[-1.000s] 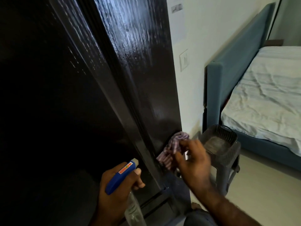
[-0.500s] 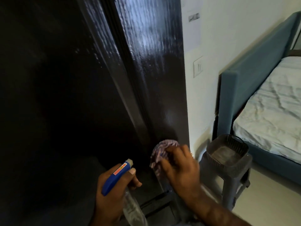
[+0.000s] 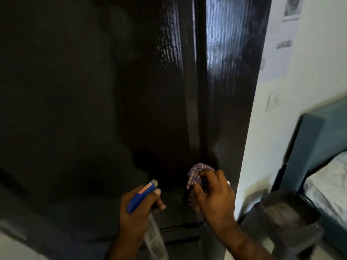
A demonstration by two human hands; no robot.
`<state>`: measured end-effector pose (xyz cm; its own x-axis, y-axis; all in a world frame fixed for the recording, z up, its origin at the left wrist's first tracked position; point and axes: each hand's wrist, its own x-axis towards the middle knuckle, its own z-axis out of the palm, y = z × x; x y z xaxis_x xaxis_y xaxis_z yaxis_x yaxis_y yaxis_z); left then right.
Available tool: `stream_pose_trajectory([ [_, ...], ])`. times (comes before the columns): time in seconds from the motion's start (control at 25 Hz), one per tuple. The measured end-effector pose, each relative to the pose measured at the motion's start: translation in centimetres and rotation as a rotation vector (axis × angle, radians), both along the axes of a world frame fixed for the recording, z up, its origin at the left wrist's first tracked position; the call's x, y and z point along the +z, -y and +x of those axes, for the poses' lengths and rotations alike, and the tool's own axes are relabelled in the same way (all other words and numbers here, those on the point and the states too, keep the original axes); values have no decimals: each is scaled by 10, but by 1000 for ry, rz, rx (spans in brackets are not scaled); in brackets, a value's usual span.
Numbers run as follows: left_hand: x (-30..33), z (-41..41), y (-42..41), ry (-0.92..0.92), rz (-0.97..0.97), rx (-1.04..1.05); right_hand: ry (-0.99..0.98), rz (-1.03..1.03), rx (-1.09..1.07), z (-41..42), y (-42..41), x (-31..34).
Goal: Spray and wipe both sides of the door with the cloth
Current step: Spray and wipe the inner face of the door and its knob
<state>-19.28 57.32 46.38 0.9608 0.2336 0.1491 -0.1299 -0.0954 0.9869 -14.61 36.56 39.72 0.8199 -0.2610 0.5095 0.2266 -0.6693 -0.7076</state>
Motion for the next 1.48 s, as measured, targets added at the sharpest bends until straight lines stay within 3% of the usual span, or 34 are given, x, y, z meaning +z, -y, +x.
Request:
stream_pose_trajectory([
  [0.32,4,-6,21,40,31,204,-76,35,376,20,3,1],
  [0.52,-7,-34,30,-59,-37,328,-83,43,447,4,9,-21],
  [0.8,-30,-88,-3,-167,-61,429,-244,56,550,-56,-10,-58],
  [1.28,-90,-86,-130,-175,-153,306,-176,208,277,20,-129,-98],
  [1.48,-119,-46,-152,-87,-62,222,-53,238,276,45,-135,-112],
])
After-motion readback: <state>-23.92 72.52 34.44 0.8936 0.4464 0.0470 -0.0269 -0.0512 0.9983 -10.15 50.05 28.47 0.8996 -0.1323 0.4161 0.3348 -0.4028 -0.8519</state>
